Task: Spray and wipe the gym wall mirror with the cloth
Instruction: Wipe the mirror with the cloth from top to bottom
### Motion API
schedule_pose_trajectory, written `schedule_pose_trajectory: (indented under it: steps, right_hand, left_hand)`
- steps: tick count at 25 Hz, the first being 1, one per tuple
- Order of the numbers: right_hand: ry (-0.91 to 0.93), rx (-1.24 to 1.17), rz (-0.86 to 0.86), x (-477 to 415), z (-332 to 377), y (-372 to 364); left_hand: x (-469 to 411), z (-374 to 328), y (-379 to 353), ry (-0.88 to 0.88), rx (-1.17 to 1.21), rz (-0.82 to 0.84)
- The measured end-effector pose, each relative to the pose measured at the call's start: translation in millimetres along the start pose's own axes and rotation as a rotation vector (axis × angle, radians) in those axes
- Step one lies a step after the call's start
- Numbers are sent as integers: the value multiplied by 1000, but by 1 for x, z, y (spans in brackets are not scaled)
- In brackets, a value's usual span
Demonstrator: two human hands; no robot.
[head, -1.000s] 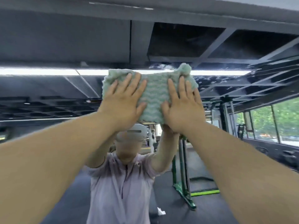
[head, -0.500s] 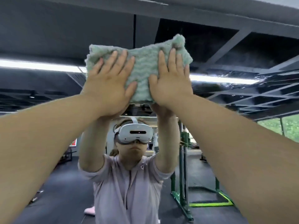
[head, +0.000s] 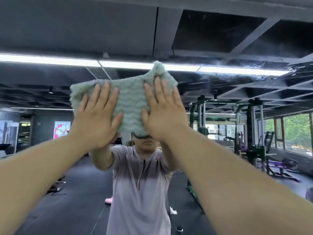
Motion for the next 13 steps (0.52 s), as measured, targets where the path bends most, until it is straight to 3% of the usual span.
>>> schedule_pose_trajectory:
  steps: [4, 8, 11, 13]
  right_hand:
    - [-229, 35, 38, 41, -85, -9]
    - [-370, 30, 84, 120, -156, -29]
    - [-415, 53, 90, 110, -193, -24]
    - [-395, 8, 53, 65, -190, -7]
  left_hand:
    - [-47, -91, -8, -154, 6, 5]
    - [-16, -193, -36, -343, -34, -25]
    - [-41, -220, -32, -515, -112, -39]
    - [-70, -200, -19, -445, -102, -35]
Point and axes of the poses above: each hand's wrist, its own x-axis away from the middle knuckle, its own y-axis out of the back of the hand, z = x × y, the point moved 7 cm from there along -x, towards the middle knuckle, and after that the axes turned 1 degree about x, right-handed, at the moved point
